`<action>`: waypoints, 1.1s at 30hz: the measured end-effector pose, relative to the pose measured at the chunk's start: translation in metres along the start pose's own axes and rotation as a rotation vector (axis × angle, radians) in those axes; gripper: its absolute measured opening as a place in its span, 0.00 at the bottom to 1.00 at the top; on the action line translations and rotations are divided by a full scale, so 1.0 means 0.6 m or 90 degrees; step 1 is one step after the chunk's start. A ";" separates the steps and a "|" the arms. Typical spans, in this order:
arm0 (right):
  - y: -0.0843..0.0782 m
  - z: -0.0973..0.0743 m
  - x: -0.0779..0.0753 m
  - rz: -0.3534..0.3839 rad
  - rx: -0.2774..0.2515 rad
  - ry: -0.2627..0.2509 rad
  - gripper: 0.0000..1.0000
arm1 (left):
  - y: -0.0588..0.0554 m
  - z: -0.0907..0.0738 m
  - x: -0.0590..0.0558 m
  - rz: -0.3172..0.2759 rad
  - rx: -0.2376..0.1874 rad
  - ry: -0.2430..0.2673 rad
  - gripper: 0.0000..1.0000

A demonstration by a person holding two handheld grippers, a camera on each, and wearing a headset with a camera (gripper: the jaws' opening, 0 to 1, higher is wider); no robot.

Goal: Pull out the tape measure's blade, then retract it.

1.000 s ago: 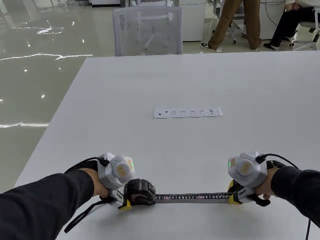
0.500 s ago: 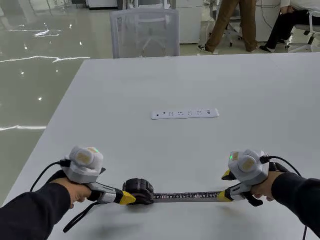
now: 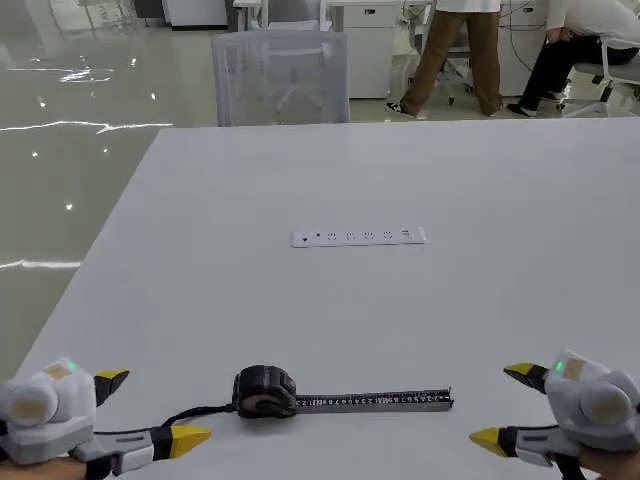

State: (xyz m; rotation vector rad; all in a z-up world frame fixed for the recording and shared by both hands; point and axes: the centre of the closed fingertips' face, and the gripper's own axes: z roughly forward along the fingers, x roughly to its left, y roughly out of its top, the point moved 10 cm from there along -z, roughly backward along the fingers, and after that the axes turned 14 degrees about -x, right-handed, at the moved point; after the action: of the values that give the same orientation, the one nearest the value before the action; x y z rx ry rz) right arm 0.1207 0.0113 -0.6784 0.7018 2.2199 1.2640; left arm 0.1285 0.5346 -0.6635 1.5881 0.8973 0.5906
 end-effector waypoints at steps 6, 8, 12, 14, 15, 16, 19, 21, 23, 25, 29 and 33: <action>-0.008 -0.062 0.002 0.056 -0.023 -0.049 0.75 | -0.010 -0.024 -0.007 0.017 0.034 0.001 1.00; -0.010 -0.081 0.001 0.057 -0.026 -0.058 0.77 | -0.017 -0.033 -0.003 0.016 0.033 -0.002 1.00; -0.028 -0.110 0.008 0.068 -0.022 -0.064 0.83 | -0.019 -0.046 -0.008 0.003 0.028 0.004 1.00; -0.044 -0.119 0.011 0.078 -0.019 -0.067 0.87 | -0.018 -0.048 -0.010 -0.001 0.028 0.012 1.00; -0.054 -0.126 0.012 0.082 -0.015 -0.076 0.88 | -0.018 -0.051 -0.012 0.003 0.031 0.017 1.00; -0.058 -0.130 0.014 0.087 -0.012 -0.081 0.90 | -0.017 -0.054 -0.011 0.010 0.028 0.023 1.00; -0.067 -0.143 0.020 0.103 -0.006 -0.094 0.94 | -0.014 -0.061 -0.010 -0.001 0.020 0.037 1.00; -0.067 -0.147 0.023 0.108 -0.012 -0.091 0.98 | -0.017 -0.066 -0.011 -0.001 0.026 0.033 1.00; -0.067 -0.151 0.022 0.107 -0.013 -0.092 1.00 | -0.022 -0.071 -0.012 -0.009 0.024 0.021 1.00; -0.068 -0.155 0.017 0.107 -0.018 -0.093 1.00 | -0.028 -0.076 -0.012 -0.004 0.026 0.024 1.00; -0.064 -0.158 0.010 0.107 -0.023 -0.093 1.00 | -0.032 -0.080 -0.016 -0.011 0.017 0.022 1.00; -0.059 -0.158 0.007 0.089 -0.024 -0.077 1.00 | -0.034 -0.081 -0.018 0.001 0.024 0.015 1.00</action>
State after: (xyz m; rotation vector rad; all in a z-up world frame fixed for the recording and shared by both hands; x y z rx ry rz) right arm 0.0507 -0.0611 -0.6670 0.9070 2.0742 1.2904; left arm 0.0795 0.5551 -0.6718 1.6181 0.9302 0.5979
